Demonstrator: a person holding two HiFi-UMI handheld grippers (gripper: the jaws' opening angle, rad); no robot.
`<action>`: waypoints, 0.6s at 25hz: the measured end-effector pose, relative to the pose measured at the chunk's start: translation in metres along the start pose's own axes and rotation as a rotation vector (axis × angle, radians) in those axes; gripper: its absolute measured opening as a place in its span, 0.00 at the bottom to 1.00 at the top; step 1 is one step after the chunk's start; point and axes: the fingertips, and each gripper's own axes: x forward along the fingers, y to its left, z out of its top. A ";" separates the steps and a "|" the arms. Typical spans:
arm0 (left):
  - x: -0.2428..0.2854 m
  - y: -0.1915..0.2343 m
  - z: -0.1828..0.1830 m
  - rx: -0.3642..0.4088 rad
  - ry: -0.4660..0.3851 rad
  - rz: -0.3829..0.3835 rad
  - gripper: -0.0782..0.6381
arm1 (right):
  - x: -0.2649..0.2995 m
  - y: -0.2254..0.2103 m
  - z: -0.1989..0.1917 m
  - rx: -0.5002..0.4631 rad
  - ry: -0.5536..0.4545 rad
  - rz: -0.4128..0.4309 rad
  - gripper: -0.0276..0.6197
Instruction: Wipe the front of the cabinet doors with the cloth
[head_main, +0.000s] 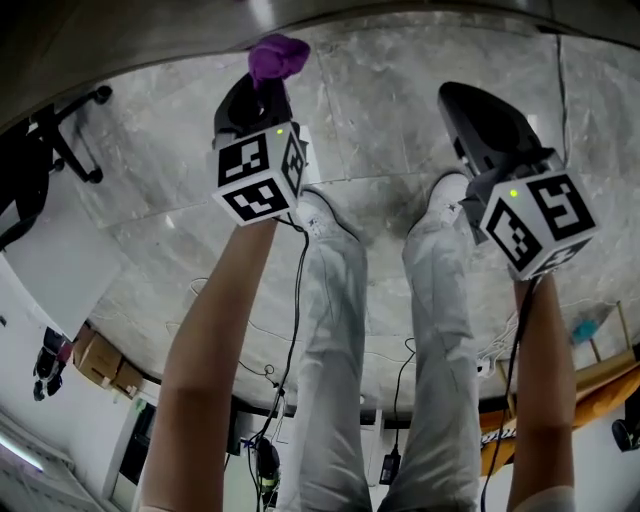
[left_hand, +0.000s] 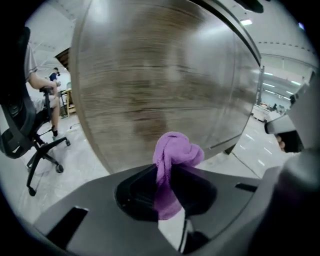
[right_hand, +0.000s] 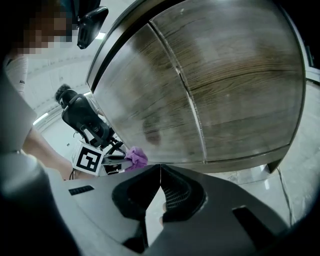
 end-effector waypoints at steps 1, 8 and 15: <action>0.005 -0.021 0.002 0.023 0.002 -0.035 0.21 | -0.004 -0.006 -0.001 0.007 -0.003 -0.004 0.09; 0.054 -0.127 0.015 0.095 0.001 -0.161 0.21 | -0.027 -0.047 -0.010 0.051 -0.016 -0.017 0.09; 0.098 -0.184 0.029 0.171 -0.005 -0.206 0.21 | -0.046 -0.080 -0.022 0.082 -0.024 -0.040 0.09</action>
